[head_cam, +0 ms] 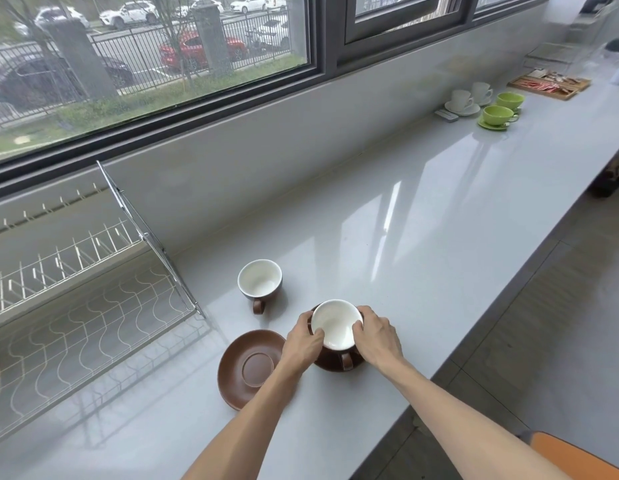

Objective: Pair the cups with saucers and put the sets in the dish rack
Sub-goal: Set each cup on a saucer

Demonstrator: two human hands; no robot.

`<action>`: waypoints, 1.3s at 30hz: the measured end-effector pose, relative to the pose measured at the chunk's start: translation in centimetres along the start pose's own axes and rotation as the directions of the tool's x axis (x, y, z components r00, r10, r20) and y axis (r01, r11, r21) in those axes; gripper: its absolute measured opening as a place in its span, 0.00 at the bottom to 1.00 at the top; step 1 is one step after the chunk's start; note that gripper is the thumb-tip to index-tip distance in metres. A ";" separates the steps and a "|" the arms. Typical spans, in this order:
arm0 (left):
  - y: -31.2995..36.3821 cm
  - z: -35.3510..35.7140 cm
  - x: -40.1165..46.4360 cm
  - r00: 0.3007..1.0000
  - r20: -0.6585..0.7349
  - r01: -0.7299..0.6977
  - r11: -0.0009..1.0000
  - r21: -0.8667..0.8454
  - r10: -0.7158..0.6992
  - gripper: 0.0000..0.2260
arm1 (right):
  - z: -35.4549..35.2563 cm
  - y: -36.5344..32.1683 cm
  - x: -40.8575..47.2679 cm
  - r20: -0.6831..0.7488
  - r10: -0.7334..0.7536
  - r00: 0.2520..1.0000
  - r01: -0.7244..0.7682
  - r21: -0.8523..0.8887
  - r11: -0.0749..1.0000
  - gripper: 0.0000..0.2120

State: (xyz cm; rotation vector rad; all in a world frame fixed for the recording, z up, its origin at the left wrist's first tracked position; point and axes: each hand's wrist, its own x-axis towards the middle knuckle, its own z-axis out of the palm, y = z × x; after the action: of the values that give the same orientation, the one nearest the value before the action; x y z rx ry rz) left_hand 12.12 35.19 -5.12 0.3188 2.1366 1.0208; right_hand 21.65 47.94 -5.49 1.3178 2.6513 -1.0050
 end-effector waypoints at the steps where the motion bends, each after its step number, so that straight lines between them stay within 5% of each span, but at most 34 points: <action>1: 0.1 -0.2 0.1 1.000 0.013 0.002 1.000 0.031 -0.003 0.27 | -0.2 -0.1 0.1 -0.003 -0.008 1.000 0.008 -0.055 0.998 0.19; 7: 0.9 -2.6 0.7 0.986 0.159 0.019 0.983 0.181 -0.048 0.21 | -1.0 -1.5 1.1 -0.049 -0.073 0.996 0.057 -0.276 0.959 0.19; 13: 2.0 -6.1 2.0 0.983 0.186 -0.043 0.963 0.267 -0.008 0.20 | -0.4 -4.9 2.0 -0.080 -0.154 0.985 0.131 -0.242 0.961 0.19; 20: 0.6 -10.9 3.7 0.958 -0.162 -0.134 0.866 0.481 0.238 0.18 | 1.9 -9.6 4.2 -0.019 -0.283 0.959 0.278 -0.144 0.950 0.21; 27: -1.7 -12.7 4.6 0.890 -0.282 -0.093 0.747 0.658 0.359 0.25 | 4.1 -12.3 5.7 0.058 -0.348 0.936 0.352 -0.106 0.930 0.26; 39: -2.5 -13.0 8.2 0.945 -0.294 -0.030 0.930 0.368 0.146 0.27 | 7.6 -14.6 9.1 0.183 -0.326 0.927 0.332 0.000 0.943 0.28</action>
State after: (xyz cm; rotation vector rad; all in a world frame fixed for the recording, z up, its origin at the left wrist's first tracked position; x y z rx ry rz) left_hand -2.68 30.26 -5.79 0.4553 2.6291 0.7623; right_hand 3.27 43.79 -6.26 0.7439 2.7855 -1.0487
